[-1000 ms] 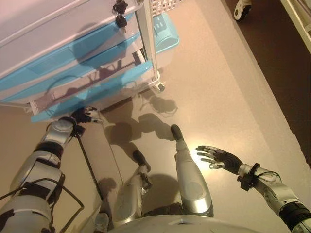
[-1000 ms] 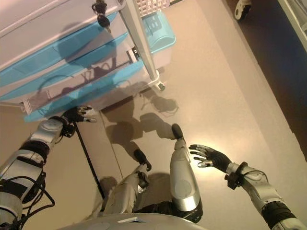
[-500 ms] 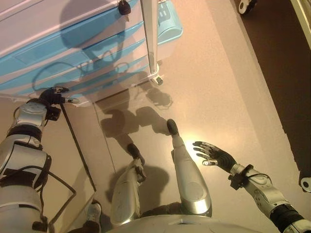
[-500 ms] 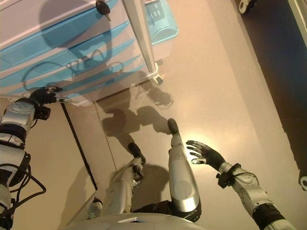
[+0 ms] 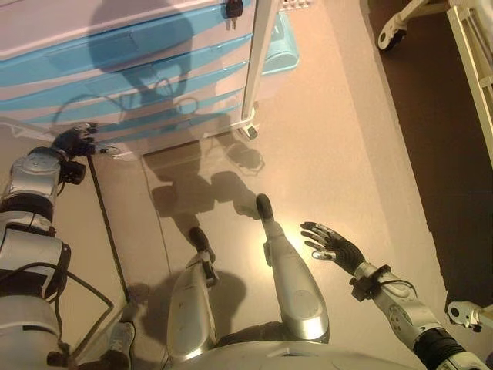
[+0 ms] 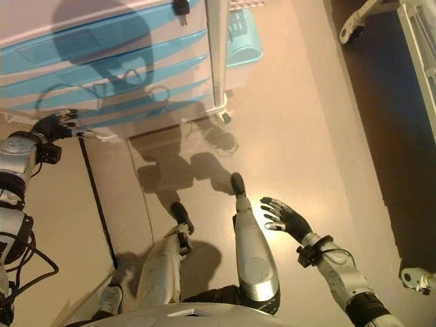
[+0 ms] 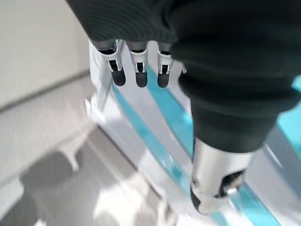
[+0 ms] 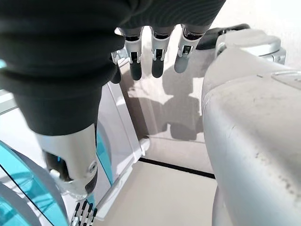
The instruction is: Open the drawer and pick up the medicine
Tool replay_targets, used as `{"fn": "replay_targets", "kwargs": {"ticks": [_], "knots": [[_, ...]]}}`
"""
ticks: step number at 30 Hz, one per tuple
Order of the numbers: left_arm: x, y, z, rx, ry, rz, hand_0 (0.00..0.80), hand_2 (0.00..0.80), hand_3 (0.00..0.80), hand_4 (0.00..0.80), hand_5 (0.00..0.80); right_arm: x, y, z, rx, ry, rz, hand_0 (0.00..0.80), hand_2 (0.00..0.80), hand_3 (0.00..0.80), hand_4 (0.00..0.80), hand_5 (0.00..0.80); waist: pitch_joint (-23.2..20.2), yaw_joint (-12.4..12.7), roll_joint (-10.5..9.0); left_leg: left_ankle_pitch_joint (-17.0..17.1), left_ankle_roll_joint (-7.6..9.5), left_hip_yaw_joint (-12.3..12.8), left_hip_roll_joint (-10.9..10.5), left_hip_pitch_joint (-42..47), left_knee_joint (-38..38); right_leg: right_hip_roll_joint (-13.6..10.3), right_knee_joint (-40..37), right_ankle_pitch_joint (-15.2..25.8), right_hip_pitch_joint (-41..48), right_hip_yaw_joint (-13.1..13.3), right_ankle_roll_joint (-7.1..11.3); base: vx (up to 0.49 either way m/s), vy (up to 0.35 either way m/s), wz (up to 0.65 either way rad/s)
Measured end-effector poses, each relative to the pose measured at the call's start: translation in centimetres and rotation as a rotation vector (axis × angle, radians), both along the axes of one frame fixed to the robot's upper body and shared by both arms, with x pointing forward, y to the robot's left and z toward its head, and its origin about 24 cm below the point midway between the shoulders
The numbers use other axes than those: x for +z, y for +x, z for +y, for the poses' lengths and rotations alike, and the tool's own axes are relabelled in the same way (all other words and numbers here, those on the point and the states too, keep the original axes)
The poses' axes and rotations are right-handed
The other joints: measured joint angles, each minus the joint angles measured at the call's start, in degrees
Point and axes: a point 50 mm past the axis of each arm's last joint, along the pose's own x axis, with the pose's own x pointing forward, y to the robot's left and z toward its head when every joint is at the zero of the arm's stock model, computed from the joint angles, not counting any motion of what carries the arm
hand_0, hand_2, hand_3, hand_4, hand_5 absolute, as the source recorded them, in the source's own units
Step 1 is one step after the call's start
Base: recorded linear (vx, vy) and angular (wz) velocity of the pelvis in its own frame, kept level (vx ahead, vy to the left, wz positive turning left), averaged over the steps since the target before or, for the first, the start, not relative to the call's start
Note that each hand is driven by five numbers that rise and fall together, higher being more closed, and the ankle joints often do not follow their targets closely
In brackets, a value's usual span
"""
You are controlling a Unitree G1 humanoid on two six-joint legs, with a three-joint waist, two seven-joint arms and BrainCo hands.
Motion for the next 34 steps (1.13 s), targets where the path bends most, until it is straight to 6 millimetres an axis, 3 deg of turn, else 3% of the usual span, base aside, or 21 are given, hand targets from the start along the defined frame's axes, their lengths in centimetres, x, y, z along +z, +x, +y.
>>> {"fn": "replay_targets", "kwargs": {"ticks": [3, 7, 11, 15, 19, 23, 28, 34], "knots": [[-3.9, 0.1, -3.6, -0.144, -0.105, 0.090, 0.000, 0.000, 0.000, 0.000, 0.000, -1.0, 0.0, 0.0, -0.046, -0.045, 0.057, 0.000, 0.000, 0.000, 0.000, 0.000, 0.0, 1.4, 0.00, 0.1, 0.01, -0.4, -0.3, 2.6, -1.3, -0.3, -1.0, 0.0, 2.6, -0.4, 0.03, 0.006, -0.056, 0.05], [-10.6, -1.9, -9.1, -0.311, -0.278, 0.236, 0.000, 0.000, 0.000, 0.000, 0.000, -2.7, -0.3, 0.2, -0.101, -0.062, 0.165, 0.000, 0.000, 0.000, 0.000, 0.000, 0.0, 3.0, -0.04, 1.3, -0.26, -0.6, -0.8, 8.0, -5.2, -0.5, -3.3, 0.0, 7.5, -1.2, 0.06, 0.040, -0.059, 0.07], [-16.5, -5.6, -13.2, -0.371, -0.438, 0.394, 0.000, 0.000, 0.000, 0.000, 0.000, -4.6, -0.8, 0.4, -0.168, -0.039, 0.302, 0.000, 0.000, 0.000, 0.000, 0.000, -0.3, 5.3, 0.33, 3.6, -1.09, -2.2, -1.0, 13.1, -11.1, -0.3, -5.9, -0.2, 11.9, -2.9, 0.27, 0.068, -0.089, 0.18], [-20.6, -9.4, -15.7, -0.375, -0.547, 0.524, 0.000, 0.000, 0.000, 0.000, 0.000, -5.7, -0.6, 1.3, -0.174, -0.018, 0.395, 0.000, 0.000, 0.000, 0.000, 0.000, -1.5, 6.8, 0.72, 5.1, -0.71, -4.3, -1.1, 14.9, -13.6, -0.2, -7.2, 0.0, 14.1, -4.6, -0.05, 0.087, -0.095, 0.20], [-24.2, -14.1, -17.7, -0.339, -0.671, 0.651, 0.000, 0.000, 0.000, 0.000, 0.000, -8.0, -2.9, 1.4, -0.182, -0.013, 0.558, 0.000, 0.000, 0.000, 0.000, 0.000, -10.8, 8.9, 2.67, 5.6, -0.73, -5.8, -1.3, 16.5, -16.1, -0.3, -10.2, 0.1, 17.0, -6.8, -0.14, 0.084, -0.063, 0.24], [-26.1, -17.7, -18.3, -0.273, -0.799, 0.720, 0.000, 0.000, 0.000, 0.000, 0.000, -9.0, -4.3, 1.8, -0.173, -0.013, 0.615, 0.000, 0.000, 0.000, 0.000, 0.000, -17.3, 10.9, 4.93, 5.5, -0.75, -7.6, -1.4, 18.1, -17.3, -0.5, -10.2, -1.4, 19.1, -8.7, 0.43, 0.046, -0.026, 0.23], [-27.7, -21.1, -18.1, -0.154, -0.909, 0.777, 0.000, 0.000, 0.000, 0.000, 0.000, -9.9, -5.6, 2.3, -0.181, 0.006, 0.685, 0.000, 0.000, 0.000, 0.000, 0.000, -20.6, 13.1, 5.48, 5.4, -0.97, -8.6, -1.4, 18.7, -17.6, -0.5, -10.3, -1.9, 20.1, -9.8, 0.54, 0.022, 0.013, 0.13], [-28.4, -22.4, -18.2, -0.065, -1.000, 0.772, 0.000, 0.000, 0.000, 0.000, 0.000, -11.3, -7.9, 3.1, -0.190, 0.036, 0.778, 0.000, 0.000, 0.000, 0.000, 0.000, -24.4, 14.5, 5.17, 5.6, -0.90, -10.7, -1.4, 18.5, -17.9, -0.5, -10.5, -2.0, 20.9, -11.3, 0.33, -0.008, 0.026, 0.11]]}}
